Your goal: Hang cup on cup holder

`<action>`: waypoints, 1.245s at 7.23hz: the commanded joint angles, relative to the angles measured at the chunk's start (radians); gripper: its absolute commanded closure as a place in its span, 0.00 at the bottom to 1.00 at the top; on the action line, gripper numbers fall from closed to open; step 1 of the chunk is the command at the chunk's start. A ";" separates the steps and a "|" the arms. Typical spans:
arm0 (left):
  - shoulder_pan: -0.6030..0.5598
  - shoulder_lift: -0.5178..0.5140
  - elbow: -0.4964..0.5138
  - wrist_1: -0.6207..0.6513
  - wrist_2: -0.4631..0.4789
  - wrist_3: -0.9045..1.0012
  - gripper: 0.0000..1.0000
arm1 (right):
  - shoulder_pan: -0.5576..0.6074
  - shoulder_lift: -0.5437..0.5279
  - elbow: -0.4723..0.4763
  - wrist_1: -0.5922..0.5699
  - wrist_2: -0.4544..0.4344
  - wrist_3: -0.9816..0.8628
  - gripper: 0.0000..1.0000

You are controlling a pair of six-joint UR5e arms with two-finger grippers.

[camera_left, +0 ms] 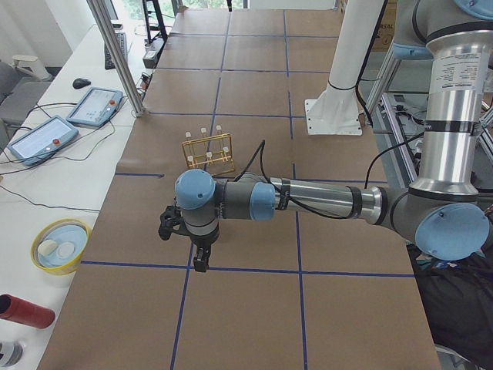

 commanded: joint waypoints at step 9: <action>0.234 -0.009 -0.110 -0.369 0.094 -0.526 0.00 | -0.002 0.000 0.000 0.000 0.000 0.000 0.00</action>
